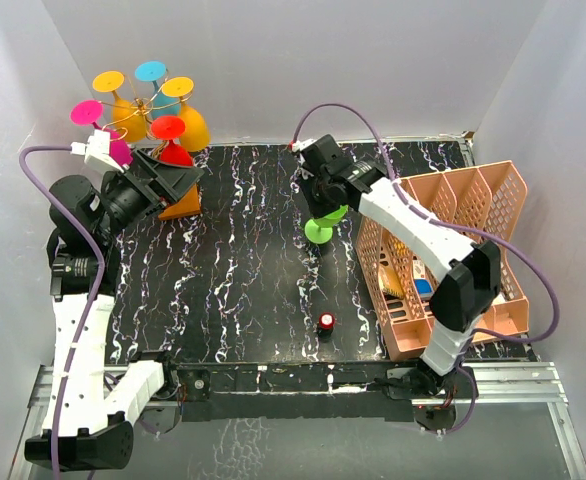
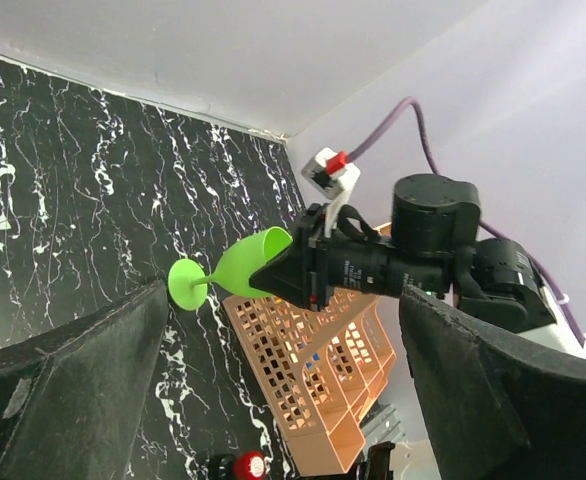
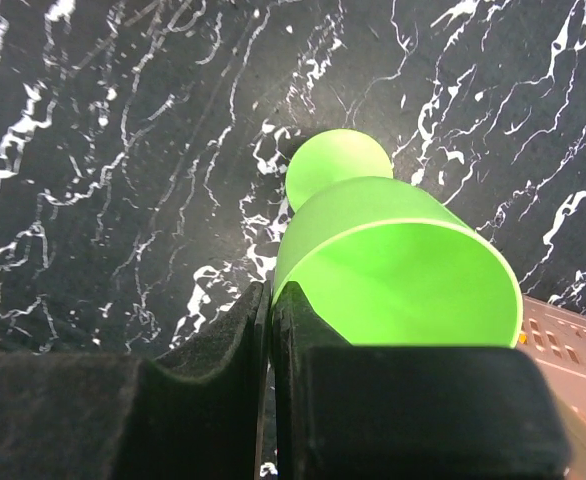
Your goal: Take the wine glass off the wine glass rack
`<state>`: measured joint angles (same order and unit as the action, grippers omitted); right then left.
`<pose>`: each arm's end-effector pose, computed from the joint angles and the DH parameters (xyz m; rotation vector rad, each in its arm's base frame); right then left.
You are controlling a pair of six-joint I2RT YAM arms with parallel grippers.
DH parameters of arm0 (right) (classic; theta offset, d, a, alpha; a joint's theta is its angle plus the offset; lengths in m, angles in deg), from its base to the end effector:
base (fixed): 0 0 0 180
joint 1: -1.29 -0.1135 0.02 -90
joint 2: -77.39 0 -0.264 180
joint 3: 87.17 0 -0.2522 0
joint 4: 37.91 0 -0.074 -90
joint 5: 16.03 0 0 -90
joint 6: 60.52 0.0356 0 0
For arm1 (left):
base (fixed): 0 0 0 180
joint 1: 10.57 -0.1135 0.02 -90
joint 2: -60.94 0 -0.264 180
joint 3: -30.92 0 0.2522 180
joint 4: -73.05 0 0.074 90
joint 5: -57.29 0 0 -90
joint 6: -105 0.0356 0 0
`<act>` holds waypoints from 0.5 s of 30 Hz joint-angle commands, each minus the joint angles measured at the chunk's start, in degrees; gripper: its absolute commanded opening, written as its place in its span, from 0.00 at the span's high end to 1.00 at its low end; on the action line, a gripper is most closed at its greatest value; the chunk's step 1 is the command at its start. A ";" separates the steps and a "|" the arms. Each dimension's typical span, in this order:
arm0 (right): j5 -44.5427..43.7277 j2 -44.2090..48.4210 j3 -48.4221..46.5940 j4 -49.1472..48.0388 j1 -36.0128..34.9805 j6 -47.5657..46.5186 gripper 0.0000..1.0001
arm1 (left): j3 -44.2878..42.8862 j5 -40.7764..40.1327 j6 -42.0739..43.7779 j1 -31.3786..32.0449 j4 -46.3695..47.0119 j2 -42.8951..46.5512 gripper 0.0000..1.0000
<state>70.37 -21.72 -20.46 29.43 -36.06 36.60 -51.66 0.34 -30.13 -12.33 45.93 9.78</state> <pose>0.2971 0.2239 0.3483 -0.6298 2.4326 0.2436 0.1737 -0.0141 0.4584 -0.1591 1.5910 -1.0265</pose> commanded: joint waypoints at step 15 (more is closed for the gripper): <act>-0.32 -10.16 -9.64 6.75 0.21 -1.85 0.91 | -0.84 1.20 0.03 0.14 0.80 0.66 0.03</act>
<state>70.22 -31.87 -26.38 36.54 -36.06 35.26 -51.64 0.69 -30.19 -12.33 45.56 9.65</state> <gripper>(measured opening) 0.097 0.970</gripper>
